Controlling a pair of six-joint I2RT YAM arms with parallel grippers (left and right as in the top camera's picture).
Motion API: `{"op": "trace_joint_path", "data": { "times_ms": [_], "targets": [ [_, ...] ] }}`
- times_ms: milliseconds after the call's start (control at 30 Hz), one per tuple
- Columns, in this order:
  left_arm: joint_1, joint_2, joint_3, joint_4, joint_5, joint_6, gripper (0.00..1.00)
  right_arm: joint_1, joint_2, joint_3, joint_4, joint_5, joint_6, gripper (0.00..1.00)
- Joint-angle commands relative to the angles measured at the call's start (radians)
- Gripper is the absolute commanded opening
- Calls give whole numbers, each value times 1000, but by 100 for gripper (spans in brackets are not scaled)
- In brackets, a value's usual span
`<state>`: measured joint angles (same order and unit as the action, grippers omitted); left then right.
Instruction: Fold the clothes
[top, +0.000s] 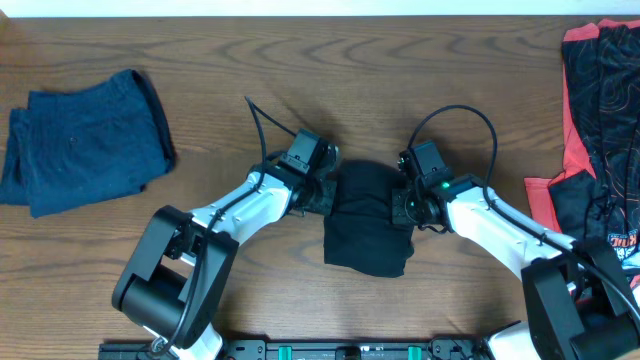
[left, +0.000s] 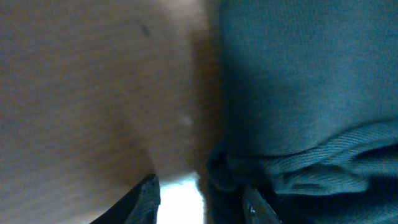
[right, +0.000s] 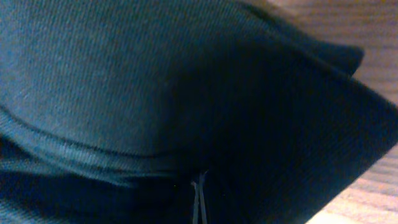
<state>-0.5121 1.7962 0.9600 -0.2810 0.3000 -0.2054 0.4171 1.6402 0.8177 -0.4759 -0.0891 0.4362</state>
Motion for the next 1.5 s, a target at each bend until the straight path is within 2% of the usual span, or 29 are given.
{"op": "trace_joint_path", "data": {
  "times_ms": [0,100,367,500,567,700,800,967,1133,1300,1467],
  "targets": [
    [15,53,-8,-13,-69,-21,44,-6,55,-16,-8,176,-3,2],
    [18,53,-8,-12,-69,-56,44,-8,55,-16,35,279,-6,4],
    [18,43,-6,-16,-69,-59,45,-8,55,-15,202,283,-105,18],
    [23,-26,-6,-23,-66,-60,55,-8,36,3,185,283,-113,25],
    [35,-79,-6,-25,-45,-60,64,-8,2,18,160,284,-113,33],
    [82,-172,-6,-15,26,-63,78,-8,-120,58,132,284,-150,48],
    [123,-188,-6,10,90,-63,84,-8,-223,69,132,284,-161,54],
    [163,-144,-6,78,277,-62,89,-8,-318,69,82,282,-161,54],
    [164,-46,-6,178,414,-68,90,-8,-323,69,-4,280,-161,55],
    [164,58,-6,238,430,-130,90,-8,-323,68,-37,280,-161,55],
    [159,153,-6,358,523,-205,90,-8,-323,68,-41,280,-160,55]
  ]
}}
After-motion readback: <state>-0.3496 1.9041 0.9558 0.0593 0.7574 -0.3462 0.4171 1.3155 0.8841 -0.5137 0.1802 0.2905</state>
